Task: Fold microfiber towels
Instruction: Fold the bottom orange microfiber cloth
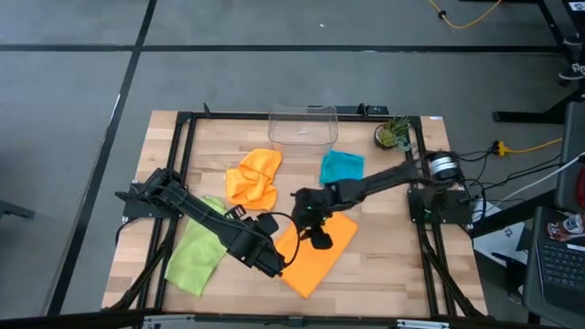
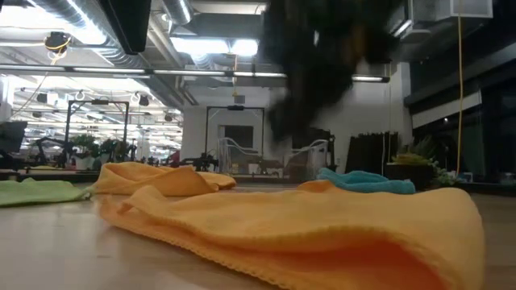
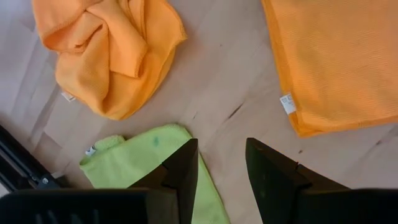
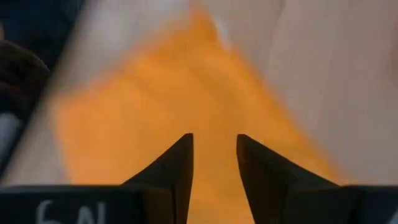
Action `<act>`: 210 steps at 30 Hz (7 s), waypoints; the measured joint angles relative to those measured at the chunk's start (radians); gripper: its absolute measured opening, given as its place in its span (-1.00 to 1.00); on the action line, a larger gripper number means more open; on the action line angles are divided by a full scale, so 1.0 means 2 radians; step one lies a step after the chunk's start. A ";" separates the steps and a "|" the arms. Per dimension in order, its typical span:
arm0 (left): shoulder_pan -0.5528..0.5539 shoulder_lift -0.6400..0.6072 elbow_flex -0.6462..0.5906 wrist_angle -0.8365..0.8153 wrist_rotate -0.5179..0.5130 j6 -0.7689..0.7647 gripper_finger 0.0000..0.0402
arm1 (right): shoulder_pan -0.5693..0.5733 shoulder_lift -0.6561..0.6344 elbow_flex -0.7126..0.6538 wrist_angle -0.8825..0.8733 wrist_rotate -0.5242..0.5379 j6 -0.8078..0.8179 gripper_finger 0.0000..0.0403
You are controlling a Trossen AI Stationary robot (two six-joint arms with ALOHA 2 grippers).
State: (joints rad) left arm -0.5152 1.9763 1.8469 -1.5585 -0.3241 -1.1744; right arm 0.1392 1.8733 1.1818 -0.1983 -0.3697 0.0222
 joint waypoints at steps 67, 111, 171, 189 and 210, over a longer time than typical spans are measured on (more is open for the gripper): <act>0.002 0.000 0.000 0.001 -0.030 -0.022 -0.37 | 0.114 0.027 -0.069 0.216 0.374 0.144 -0.38; -0.005 0.000 0.000 0.017 -0.042 -0.024 -0.37 | -0.012 0.066 -0.058 0.123 0.372 0.306 -0.38; -0.117 -0.068 -0.067 0.305 -0.069 0.260 -0.37 | 0.244 -0.188 0.020 -0.220 0.267 0.405 -0.38; -0.072 -0.310 -0.463 0.819 -0.036 0.182 -0.45 | 0.243 -0.188 0.020 -0.212 0.287 0.404 -0.38; -0.109 -0.115 -0.151 0.494 -0.050 0.328 -0.47 | 0.243 -0.188 0.020 -0.212 0.285 0.392 -0.38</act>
State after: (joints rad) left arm -0.7338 1.7465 1.5452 -0.5697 -0.4238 -0.5179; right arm 0.6243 1.4967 1.2209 -0.6225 0.2012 0.8066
